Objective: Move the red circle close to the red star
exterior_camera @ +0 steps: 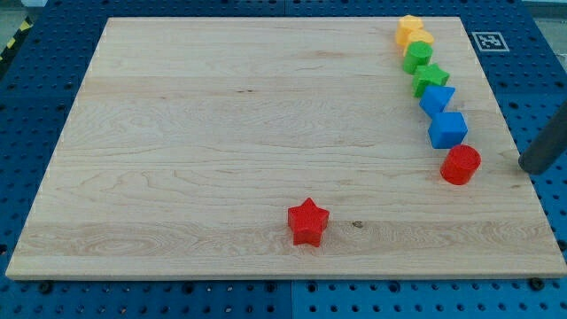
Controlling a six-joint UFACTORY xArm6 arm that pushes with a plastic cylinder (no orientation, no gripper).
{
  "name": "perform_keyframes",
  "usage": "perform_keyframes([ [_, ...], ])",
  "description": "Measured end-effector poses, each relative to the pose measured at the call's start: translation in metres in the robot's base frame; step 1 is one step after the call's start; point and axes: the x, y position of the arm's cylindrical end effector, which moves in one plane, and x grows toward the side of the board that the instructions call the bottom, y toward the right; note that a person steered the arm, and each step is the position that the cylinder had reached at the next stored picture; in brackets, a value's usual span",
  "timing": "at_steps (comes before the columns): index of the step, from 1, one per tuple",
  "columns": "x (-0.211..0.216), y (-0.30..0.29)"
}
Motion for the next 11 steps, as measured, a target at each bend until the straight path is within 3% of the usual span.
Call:
perform_keyframes([
  [7, -0.012, -0.170],
  [11, 0.007, -0.215],
])
